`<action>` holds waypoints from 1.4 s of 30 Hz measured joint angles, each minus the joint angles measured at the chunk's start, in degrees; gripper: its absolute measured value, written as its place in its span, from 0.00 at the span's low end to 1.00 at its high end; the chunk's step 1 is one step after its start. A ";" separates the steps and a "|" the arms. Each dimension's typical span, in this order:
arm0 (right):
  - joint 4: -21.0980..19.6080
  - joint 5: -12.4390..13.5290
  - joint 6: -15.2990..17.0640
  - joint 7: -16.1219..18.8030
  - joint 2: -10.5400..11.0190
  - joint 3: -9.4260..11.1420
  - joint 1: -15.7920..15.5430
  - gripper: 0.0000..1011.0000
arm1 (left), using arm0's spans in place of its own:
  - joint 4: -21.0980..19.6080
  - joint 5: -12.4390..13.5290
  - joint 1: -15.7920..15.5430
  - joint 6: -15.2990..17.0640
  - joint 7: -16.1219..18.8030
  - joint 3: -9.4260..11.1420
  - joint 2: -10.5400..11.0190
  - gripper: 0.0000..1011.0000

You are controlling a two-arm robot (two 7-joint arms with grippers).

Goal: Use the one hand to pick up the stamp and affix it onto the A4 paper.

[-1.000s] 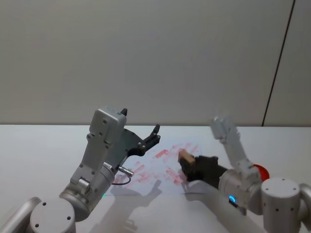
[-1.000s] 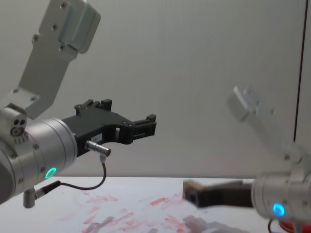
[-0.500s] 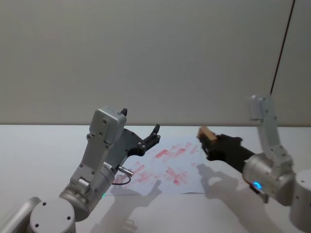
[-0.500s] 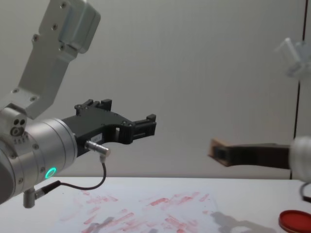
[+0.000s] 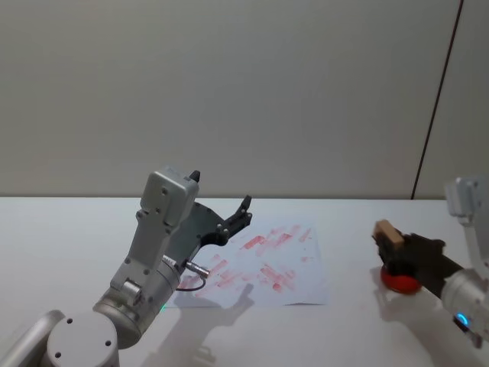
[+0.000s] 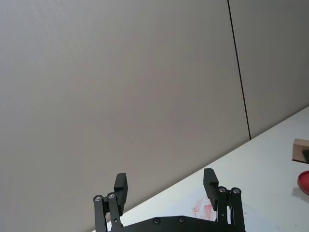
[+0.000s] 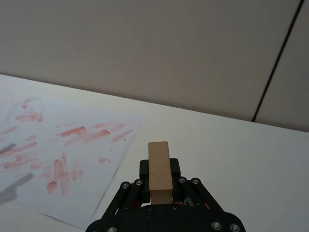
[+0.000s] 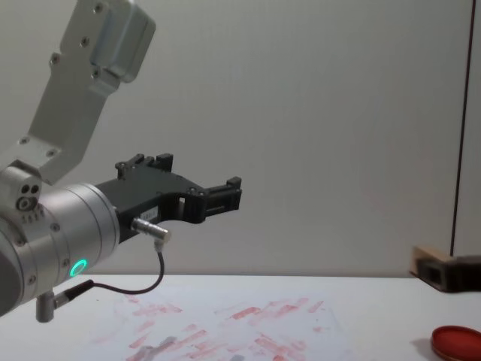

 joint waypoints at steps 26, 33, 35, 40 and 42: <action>3.85 -2.64 -1.09 -0.05 2.10 1.31 -0.14 0.22 | 0.00 0.00 0.00 0.00 -0.01 0.00 0.00 0.99; 4.96 -3.26 -0.59 0.13 2.03 1.10 0.00 0.22 | 0.00 0.00 0.00 0.00 -0.01 0.00 0.00 0.99; 5.27 -3.43 -0.40 0.15 2.01 1.05 0.00 0.22 | 0.00 0.00 0.00 0.00 -0.01 0.00 0.00 0.99; 5.61 -3.62 -0.21 0.18 1.98 0.98 0.00 0.23 | 0.00 0.00 0.00 0.00 -0.01 0.00 0.00 0.99; 5.74 -3.70 -0.17 0.19 1.98 0.95 0.00 0.28 | 0.00 0.00 0.00 0.00 -0.01 0.00 0.00 0.99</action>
